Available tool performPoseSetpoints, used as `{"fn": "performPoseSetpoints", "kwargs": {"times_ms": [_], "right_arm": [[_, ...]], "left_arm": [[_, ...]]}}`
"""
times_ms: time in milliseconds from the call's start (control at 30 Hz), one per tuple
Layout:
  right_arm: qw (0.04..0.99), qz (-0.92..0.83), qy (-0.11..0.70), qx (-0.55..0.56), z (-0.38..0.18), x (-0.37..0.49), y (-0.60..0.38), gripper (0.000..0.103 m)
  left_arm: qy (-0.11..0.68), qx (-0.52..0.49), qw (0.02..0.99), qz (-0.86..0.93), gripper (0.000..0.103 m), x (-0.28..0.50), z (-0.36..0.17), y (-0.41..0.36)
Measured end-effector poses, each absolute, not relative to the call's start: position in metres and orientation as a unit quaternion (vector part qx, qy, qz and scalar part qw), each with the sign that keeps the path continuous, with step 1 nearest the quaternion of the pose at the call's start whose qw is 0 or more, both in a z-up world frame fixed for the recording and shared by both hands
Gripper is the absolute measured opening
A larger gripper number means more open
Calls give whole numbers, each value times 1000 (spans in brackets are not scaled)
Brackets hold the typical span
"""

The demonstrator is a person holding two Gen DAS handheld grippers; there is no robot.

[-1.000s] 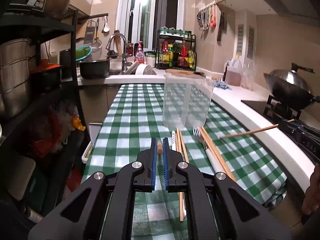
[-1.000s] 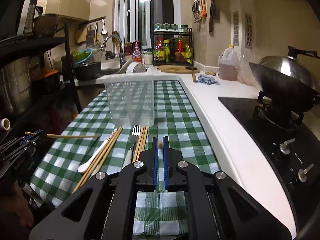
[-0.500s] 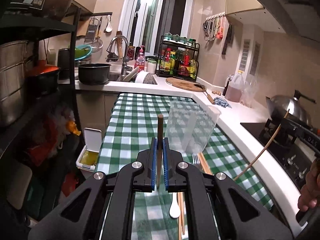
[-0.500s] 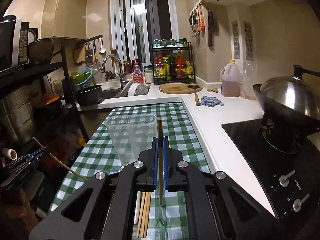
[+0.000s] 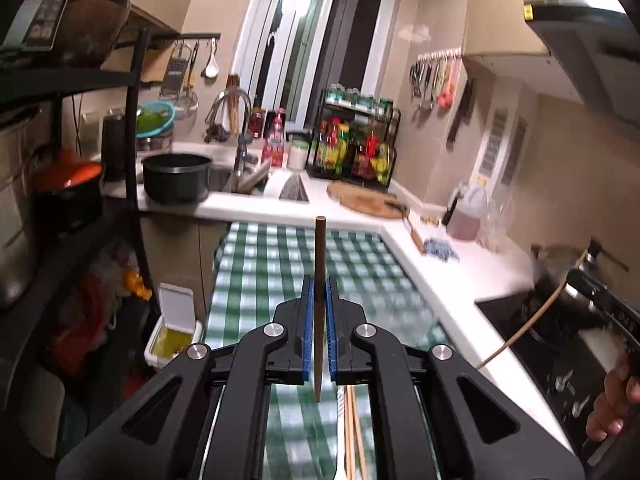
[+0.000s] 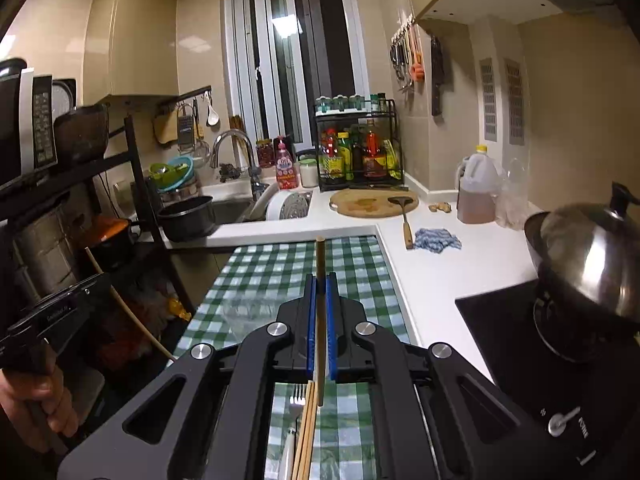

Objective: Organize utensils
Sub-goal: 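Lift both held chopsticks and carry them over the clear plastic container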

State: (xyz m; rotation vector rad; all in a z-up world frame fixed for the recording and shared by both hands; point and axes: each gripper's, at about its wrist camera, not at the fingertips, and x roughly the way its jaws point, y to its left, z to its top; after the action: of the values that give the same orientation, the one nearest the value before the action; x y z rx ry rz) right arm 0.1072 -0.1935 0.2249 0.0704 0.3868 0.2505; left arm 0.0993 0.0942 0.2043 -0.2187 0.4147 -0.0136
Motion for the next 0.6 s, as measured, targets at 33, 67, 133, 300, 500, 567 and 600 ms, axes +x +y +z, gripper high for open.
{"fn": "performPoseSetpoints", "kwargs": {"times_ms": [33, 67, 133, 300, 500, 567, 600], "right_arm": [[973, 127, 189, 38, 232, 110, -195, 5], [974, 132, 182, 41, 244, 115, -195, 5], [977, 133, 164, 44, 263, 123, -195, 5], [979, 147, 125, 61, 292, 153, -183, 5], [976, 150, 143, 64, 264, 193, -164, 5], [973, 153, 163, 60, 244, 207, -158, 5], [971, 153, 173, 60, 237, 213, -158, 5]], "left_arm": [[196, -110, 974, -7, 6, 105, 215, 97], [189, -112, 976, -8, 6, 109, 222, 97], [174, -116, 978, -12, 6, 119, 238, 98], [138, -125, 982, -36, 6, 142, 264, 92], [155, -123, 978, -62, 6, 176, 235, 76], [174, -121, 975, -70, 6, 189, 218, 72], [184, -120, 973, -74, 6, 195, 210, 70]]}}
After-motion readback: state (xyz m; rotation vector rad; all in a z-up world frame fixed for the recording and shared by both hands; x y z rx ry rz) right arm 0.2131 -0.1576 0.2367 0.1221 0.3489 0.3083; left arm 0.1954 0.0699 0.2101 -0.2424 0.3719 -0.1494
